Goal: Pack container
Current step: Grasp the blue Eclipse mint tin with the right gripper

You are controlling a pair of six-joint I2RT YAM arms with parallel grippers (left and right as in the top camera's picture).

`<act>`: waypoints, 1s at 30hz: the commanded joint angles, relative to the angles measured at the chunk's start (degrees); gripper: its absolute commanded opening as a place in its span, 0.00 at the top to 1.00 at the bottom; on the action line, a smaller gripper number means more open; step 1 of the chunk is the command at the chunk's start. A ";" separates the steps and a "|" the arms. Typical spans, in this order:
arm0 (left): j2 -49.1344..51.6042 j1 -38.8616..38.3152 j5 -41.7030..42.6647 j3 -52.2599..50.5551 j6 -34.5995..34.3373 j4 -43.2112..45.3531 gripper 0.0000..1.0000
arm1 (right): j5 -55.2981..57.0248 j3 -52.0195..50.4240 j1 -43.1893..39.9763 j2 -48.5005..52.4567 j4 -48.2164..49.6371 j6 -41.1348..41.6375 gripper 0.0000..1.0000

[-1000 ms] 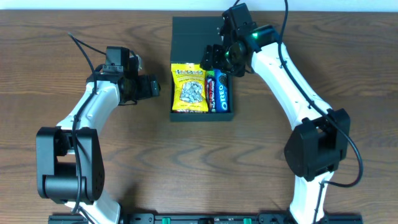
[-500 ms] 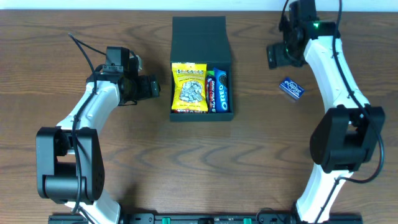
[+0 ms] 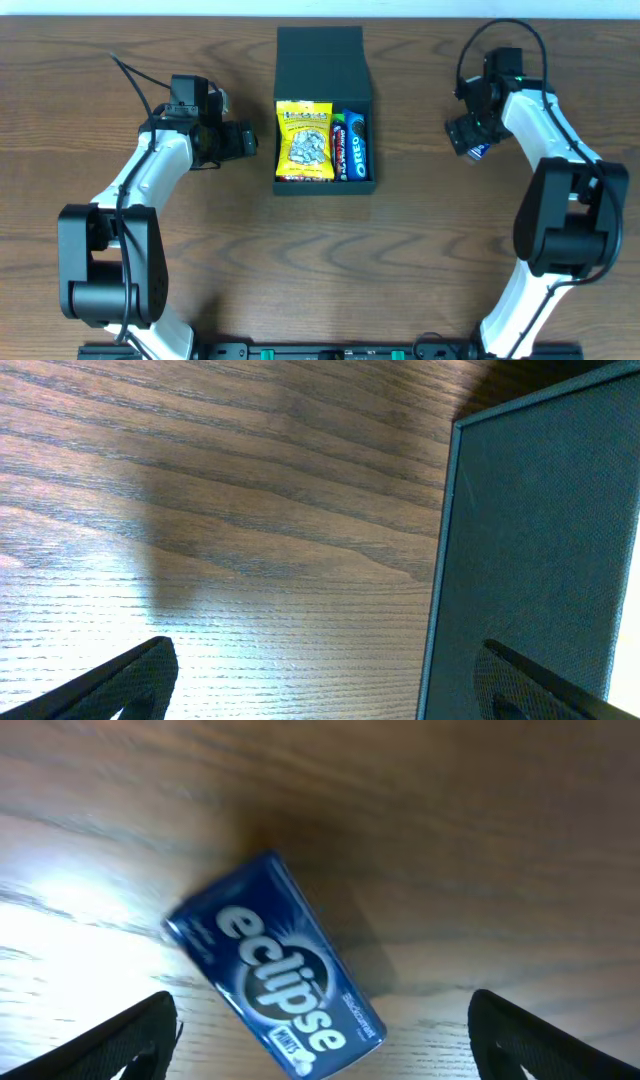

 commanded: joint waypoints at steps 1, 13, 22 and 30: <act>-1.09 0.15 -0.39 1.18 1.22 0.04 0.05 | -2.16 -1.73 -0.83 -0.76 1.36 -1.22 0.11; -1.09 0.15 -0.37 1.18 1.18 0.07 0.05 | -5.88 -3.93 -0.90 0.07 6.88 -1.16 0.21; -1.09 0.15 -0.37 1.18 1.16 0.04 0.05 | -6.08 -3.93 -0.87 1.51 6.64 -0.46 0.32; -1.09 0.15 -0.37 1.18 1.18 0.02 0.05 | -8.09 -3.93 -0.87 2.40 6.60 1.55 0.46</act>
